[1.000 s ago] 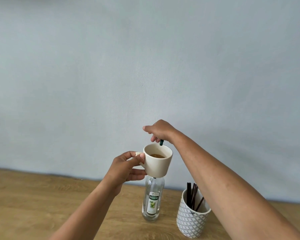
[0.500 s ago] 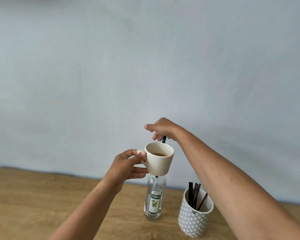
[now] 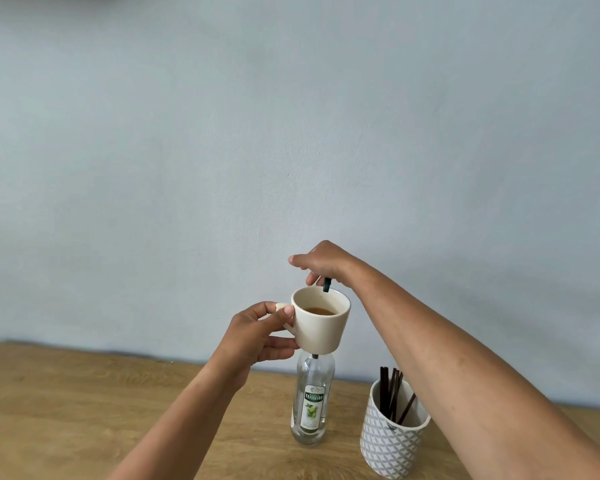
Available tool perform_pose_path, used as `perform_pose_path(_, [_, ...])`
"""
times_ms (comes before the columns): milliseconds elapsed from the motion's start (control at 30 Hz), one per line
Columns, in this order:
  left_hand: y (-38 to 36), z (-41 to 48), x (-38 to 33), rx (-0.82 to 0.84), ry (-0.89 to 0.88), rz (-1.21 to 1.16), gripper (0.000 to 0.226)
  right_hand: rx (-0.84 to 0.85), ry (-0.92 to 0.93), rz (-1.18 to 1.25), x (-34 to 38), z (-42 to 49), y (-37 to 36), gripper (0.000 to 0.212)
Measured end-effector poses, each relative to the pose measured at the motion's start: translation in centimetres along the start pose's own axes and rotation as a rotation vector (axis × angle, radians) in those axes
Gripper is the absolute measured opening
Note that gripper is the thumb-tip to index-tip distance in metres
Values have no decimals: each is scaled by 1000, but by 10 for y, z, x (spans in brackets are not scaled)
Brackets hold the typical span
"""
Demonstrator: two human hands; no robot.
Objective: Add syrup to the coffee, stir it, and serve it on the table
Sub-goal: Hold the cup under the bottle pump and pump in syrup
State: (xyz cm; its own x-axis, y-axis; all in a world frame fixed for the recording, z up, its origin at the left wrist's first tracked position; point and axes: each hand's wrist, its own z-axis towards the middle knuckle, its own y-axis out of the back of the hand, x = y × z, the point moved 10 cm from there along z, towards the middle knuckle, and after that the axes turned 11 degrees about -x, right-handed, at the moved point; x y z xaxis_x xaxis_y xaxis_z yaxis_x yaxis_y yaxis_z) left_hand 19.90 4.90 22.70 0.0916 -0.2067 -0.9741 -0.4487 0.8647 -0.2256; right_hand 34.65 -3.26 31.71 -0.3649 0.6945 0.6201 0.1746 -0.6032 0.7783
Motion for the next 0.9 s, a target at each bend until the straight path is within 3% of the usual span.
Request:
perform_pose_path(267, [-3,-3,0,17,4,4,38,29,23,-14,6,-2,2,50])
perform_pose_path(600, [-1,0,6,22,13,-16,44,-83,7,95,-3,2,-2,39])
perform_pose_path(900, [1,-4,-2,15,5,-3,41,-17,23,55,2,2,0,44])
